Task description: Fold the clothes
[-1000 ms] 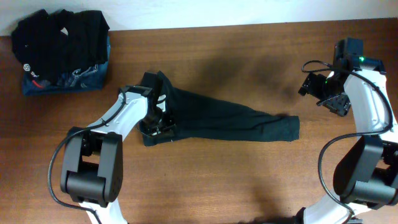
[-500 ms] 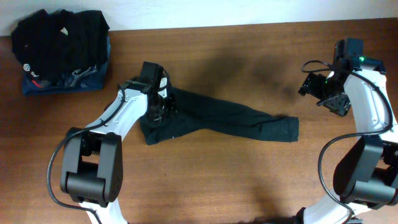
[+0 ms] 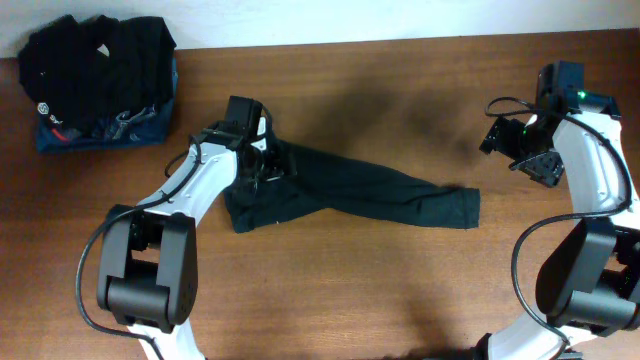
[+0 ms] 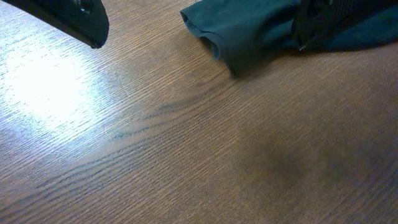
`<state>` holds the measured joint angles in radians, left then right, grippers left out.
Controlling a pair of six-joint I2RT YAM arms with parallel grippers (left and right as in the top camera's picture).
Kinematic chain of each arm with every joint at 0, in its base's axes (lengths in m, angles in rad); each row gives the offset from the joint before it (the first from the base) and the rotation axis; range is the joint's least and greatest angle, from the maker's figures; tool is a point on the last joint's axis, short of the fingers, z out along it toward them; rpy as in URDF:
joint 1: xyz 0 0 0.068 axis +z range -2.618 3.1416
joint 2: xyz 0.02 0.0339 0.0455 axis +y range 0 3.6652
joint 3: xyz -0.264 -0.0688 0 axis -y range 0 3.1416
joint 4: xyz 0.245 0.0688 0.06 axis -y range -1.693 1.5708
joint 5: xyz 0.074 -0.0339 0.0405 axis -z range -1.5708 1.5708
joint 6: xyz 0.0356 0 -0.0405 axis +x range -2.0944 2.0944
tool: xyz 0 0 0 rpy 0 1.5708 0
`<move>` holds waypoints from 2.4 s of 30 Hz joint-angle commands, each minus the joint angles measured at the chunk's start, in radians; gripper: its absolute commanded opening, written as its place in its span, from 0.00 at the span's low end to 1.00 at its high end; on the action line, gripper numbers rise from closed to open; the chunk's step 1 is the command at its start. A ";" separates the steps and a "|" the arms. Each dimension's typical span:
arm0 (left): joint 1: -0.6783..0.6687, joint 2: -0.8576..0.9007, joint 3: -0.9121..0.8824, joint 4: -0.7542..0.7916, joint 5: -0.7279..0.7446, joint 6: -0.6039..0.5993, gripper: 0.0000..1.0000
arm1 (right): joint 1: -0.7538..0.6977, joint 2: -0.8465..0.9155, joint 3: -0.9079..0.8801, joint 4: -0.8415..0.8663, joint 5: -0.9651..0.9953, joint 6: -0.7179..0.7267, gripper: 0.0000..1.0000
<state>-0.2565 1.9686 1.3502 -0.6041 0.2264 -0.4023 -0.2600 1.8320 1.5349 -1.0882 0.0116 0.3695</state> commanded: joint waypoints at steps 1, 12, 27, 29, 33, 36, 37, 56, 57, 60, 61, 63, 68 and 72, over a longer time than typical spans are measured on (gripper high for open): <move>0.002 0.000 0.025 0.032 -0.014 0.037 0.99 | -0.002 0.006 -0.009 -0.002 0.019 0.002 0.99; 0.012 0.000 0.170 -0.021 -0.091 0.105 0.99 | -0.002 0.006 -0.056 0.029 0.020 0.002 0.99; 0.151 0.046 0.177 0.016 -0.143 0.237 0.99 | -0.002 0.007 -0.066 0.046 0.004 0.002 0.99; 0.151 0.064 0.177 0.017 -0.116 0.241 0.99 | -0.002 0.007 -0.066 0.046 -0.003 0.002 0.99; 0.150 0.096 0.177 0.021 -0.093 0.240 0.99 | -0.002 0.007 -0.066 0.045 -0.003 0.002 0.99; 0.151 0.118 0.177 0.034 -0.093 0.240 0.99 | -0.002 0.007 -0.066 0.045 -0.003 0.002 0.99; 0.151 0.128 0.177 0.040 -0.092 0.240 0.99 | -0.002 0.007 -0.066 0.045 -0.003 0.002 0.99; 0.150 0.175 0.177 0.125 -0.053 0.240 0.99 | -0.002 0.007 -0.066 0.045 -0.003 0.002 0.99; 0.150 0.176 0.177 0.130 -0.053 0.240 0.99 | -0.002 0.007 -0.066 0.045 -0.003 0.002 0.99; 0.150 0.176 0.177 0.133 -0.054 0.241 0.99 | -0.002 0.007 -0.066 0.045 -0.003 0.002 0.99; 0.150 0.176 0.177 0.134 -0.054 0.241 0.99 | -0.002 0.007 -0.066 0.044 -0.003 0.002 0.99; 0.150 0.176 0.177 0.138 -0.054 0.241 0.99 | -0.002 0.007 -0.066 0.042 -0.003 0.002 0.99; 0.150 0.176 0.177 0.151 -0.053 0.240 0.73 | -0.002 0.007 -0.066 0.036 -0.003 0.002 0.99; 0.150 0.176 0.177 0.150 -0.046 0.240 0.52 | -0.002 0.007 -0.066 0.034 -0.003 0.002 0.99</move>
<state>-0.1059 2.1357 1.5112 -0.4580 0.1608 -0.1684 -0.2600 1.8336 1.4769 -1.0500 0.0105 0.3695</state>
